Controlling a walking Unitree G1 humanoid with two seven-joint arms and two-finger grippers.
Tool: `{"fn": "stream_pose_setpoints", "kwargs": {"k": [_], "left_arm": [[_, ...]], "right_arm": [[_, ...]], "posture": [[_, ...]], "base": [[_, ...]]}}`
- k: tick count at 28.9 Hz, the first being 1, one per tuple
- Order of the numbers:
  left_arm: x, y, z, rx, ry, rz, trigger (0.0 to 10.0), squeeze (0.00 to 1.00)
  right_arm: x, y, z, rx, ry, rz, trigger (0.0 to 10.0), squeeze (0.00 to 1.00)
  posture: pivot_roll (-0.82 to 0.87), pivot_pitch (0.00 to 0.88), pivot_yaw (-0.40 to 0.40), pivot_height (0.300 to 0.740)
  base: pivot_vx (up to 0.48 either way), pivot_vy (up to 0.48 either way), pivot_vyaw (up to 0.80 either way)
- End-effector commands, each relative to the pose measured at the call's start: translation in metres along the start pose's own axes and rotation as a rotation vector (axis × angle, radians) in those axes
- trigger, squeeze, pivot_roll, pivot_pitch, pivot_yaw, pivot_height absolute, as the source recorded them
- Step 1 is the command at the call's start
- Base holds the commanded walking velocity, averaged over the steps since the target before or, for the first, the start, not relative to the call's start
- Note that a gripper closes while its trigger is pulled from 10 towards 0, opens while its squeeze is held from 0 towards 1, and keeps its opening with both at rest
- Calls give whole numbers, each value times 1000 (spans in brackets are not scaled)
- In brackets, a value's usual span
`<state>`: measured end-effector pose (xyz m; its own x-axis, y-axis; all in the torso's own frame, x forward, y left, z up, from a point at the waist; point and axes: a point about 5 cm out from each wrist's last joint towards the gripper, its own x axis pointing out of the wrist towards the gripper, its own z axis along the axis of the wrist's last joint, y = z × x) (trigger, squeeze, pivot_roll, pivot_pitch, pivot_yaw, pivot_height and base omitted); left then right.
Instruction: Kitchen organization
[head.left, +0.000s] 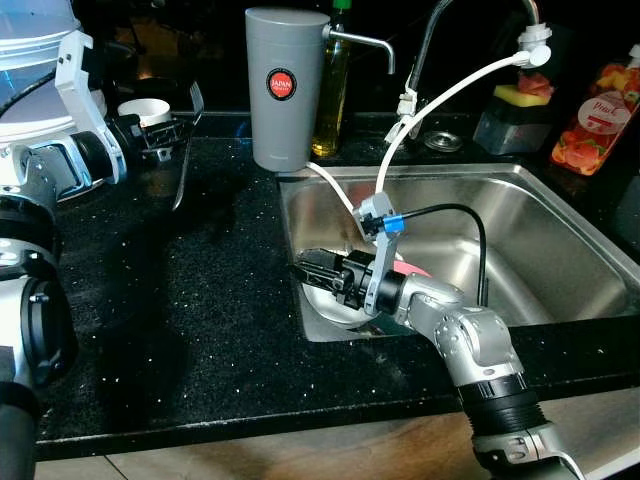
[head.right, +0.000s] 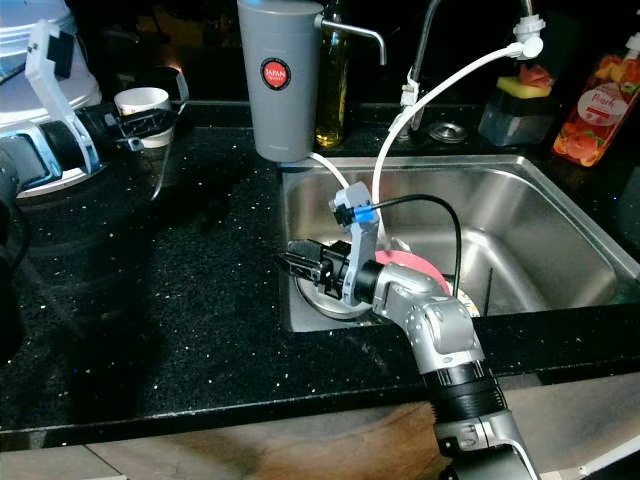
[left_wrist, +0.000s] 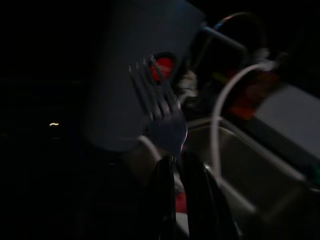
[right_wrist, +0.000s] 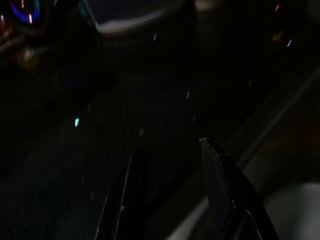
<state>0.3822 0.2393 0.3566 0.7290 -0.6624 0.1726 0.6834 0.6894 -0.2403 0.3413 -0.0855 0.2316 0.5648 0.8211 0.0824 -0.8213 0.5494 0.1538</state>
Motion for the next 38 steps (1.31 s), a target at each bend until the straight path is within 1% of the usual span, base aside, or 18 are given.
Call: {"fn": "stream_pose_setpoints", "kwargs": {"k": [1,2,3,10,11,13,15,18,19,20,30,31,33,34,35,36,37,38], "left_arm": [[9,-13,1,35,-41,-97,0,0],[12,-16,-8,65,-18,-111,0,0],[15,-18,-22,104,40,-108,0,0],[21,-27,-34,139,45,-104,0,0],[22,-28,-36,140,38,-98,0,0],[23,-28,-37,136,33,-92,0,0],[24,-30,-37,136,10,-89,0,0],[25,-32,-36,138,-4,-91,0,0],[25,-34,-35,147,-20,-89,0,0],[26,-37,-34,154,-31,-92,0,0],[26,-42,-36,180,-30,-75,0,0],[26,-43,-39,188,-21,-71,0,0],[26,-43,-48,280,20,-17,0,0],[25,-40,-51,337,28,42,588,0],[25,-40,-51,337,28,42,588,0],[25,-38,-51,365,-5,124,10000,0],[24,-36,-51,374,-32,179,10000,0],[24,-36,-51,374,-32,179,10000,0]], "right_arm": [[2,0,25,18,-146,-33,10000,0],[4,2,34,41,-214,-44,10000,0],[6,6,42,53,-268,-36,10000,1000],[10,24,43,50,-266,61,10000,1000],[12,34,37,38,-212,126,10000,1000],[12,38,34,33,-181,157,10000,1000],[13,50,25,10,-100,239,10000,1000],[13,53,22,-10,-71,253,10000,1000],[14,55,19,-23,-47,258,10000,75],[14,55,18,-36,-34,253,10000,0],[13,44,19,-63,-39,162,10000,0],[12,41,19,-66,-39,139,10000,0],[12,25,17,-121,-53,-24,10000,0],[11,15,17,-143,-65,-121,10000,0],[11,15,17,-143,-65,-121,10000,0],[8,4,18,-148,-100,-231,10000,0],[6,-2,19,-146,-124,-297,10000,0],[6,-2,19,-146,-124,-297,10000,0]], "posture": [[80,76,-14,740],[80,76,-14,740],[72,67,-16,740],[70,64,-17,740],[67,60,-19,740],[67,60,-19,740],[67,58,-21,740],[67,57,-23,740],[66,55,-24,740],[66,54,-23,740],[64,55,-20,740],[66,56,-25,740],[67,56,-27,740],[68,58,-31,740],[68,58,-31,740],[68,58,-31,740],[68,58,-31,740],[68,58,-31,740]], "base": [[0,0,0],[0,0,0],[0,0,0],[0,0,0],[0,0,0],[0,0,0],[0,0,0],[0,0,0],[0,0,0],[0,0,0],[0,0,0],[0,0,0],[0,0,0],[0,0,0],[0,0,0],[0,0,0],[0,0,0],[0,0,0]]}}
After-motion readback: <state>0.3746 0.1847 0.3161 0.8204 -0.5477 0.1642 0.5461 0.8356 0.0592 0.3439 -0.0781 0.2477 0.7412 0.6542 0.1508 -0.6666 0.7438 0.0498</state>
